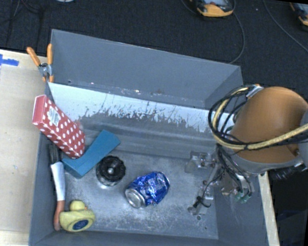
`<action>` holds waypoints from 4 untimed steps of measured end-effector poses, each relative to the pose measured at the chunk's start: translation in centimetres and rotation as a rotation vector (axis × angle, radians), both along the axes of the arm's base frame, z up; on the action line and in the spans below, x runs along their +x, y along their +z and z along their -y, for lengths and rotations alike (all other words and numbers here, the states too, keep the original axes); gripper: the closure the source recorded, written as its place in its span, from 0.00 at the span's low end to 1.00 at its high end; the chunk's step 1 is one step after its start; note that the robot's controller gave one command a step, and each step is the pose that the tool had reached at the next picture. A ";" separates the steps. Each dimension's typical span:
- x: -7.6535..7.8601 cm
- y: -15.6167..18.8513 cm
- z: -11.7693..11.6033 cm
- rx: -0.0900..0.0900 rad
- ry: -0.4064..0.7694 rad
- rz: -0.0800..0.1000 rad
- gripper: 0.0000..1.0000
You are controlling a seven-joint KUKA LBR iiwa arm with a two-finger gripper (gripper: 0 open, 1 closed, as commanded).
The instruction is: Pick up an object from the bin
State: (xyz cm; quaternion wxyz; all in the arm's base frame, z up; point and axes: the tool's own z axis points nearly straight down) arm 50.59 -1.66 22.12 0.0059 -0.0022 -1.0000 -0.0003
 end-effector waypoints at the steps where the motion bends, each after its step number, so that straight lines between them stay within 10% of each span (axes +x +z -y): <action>1: 0.2 0.4 0.0 0.000 0.000 0.009 0.00; 4: 0.3 -6.7 -9.3 0.002 0.275 0.010 0.00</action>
Offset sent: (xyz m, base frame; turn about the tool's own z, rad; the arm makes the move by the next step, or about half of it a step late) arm -0.0153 0.0517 -0.0604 0.0089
